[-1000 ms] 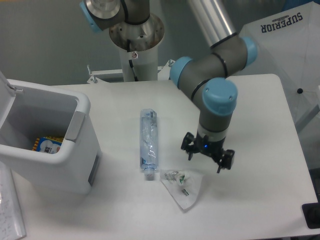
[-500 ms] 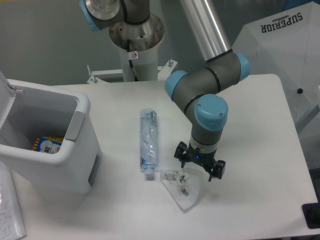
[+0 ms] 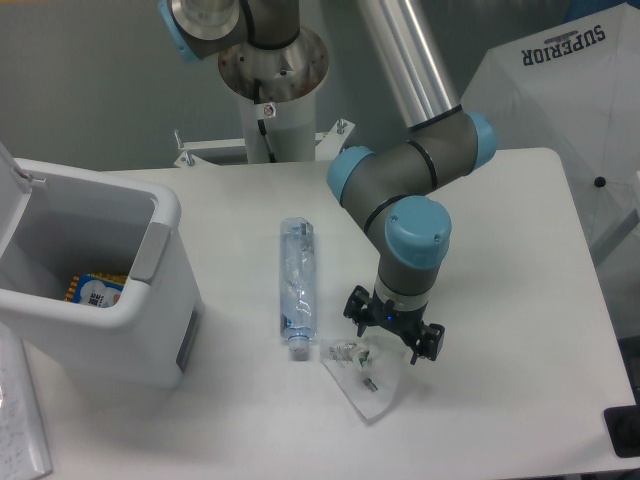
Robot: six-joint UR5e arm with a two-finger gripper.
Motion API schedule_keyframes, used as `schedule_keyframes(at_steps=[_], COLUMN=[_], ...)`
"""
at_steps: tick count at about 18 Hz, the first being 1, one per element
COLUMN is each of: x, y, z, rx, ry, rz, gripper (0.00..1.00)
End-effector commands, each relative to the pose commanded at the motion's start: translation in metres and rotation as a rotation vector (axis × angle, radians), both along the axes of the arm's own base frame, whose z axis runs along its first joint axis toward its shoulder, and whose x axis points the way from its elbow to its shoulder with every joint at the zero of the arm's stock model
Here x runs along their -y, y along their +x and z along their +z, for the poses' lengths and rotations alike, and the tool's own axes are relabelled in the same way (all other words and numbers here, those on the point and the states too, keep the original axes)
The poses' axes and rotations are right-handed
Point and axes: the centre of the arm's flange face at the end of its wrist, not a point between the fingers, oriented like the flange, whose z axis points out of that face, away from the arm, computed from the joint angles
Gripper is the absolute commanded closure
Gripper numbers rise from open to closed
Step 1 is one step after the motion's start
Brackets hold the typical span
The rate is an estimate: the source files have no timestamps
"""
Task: Place the trash in the trash can
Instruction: 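Lower the gripper onto the plastic wrapper and close on it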
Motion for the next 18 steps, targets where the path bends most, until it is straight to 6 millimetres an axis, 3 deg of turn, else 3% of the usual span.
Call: schedule_keyframes(at_steps=[4, 5, 6, 8, 9, 18], x=[-0.006, -0.008, -0.009, -0.010, -0.011, -0.014], y=[0.014, 0.016, 0.018, 0.017, 0.016, 0.006], z=[-0.008, -0.010, -0.011, -0.008, -0.003, 0.015], rx=[-0.001, -0.019, -0.044, -0.071, -0.077, -0.093], ry=[-0.030, -0.060, -0.093, -0.118, -0.113, -0.084], rz=[-0.022, -0.030, -0.035, -0.039, -0.041, -0.039], gripper=[0.00, 0.16, 0.49, 0.94, 1.00, 1.00])
